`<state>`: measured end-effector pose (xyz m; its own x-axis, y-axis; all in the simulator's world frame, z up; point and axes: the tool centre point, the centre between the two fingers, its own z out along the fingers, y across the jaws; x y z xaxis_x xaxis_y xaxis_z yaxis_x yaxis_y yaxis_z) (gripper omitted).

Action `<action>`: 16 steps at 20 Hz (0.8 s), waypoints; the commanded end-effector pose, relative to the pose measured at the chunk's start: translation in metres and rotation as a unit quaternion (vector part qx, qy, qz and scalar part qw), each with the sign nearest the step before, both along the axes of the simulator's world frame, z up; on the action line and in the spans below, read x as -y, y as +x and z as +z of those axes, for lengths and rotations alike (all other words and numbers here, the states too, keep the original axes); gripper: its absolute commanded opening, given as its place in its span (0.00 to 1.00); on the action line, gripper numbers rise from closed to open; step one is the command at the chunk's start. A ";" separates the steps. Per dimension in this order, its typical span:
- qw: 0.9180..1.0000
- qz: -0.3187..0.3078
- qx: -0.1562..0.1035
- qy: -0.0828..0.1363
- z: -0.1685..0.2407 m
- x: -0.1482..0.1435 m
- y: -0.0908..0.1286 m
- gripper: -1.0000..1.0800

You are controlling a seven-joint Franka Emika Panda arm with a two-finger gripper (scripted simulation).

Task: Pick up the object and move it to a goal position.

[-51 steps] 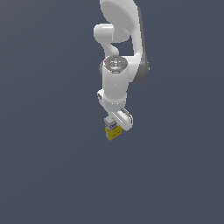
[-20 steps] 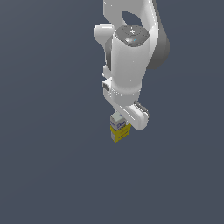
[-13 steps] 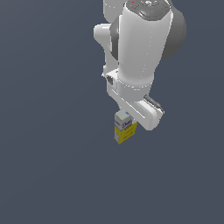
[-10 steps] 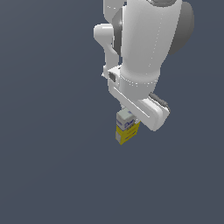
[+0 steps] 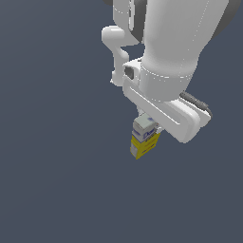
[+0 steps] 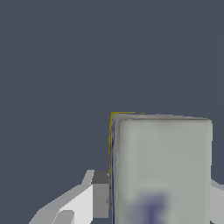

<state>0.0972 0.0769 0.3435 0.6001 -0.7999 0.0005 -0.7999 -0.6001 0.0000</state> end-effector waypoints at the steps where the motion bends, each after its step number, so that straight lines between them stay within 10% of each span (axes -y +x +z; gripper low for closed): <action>1: 1.000 0.000 0.000 0.000 0.008 -0.003 0.005 0.00; 16: 1.000 0.000 0.000 0.000 0.027 -0.009 0.018 0.00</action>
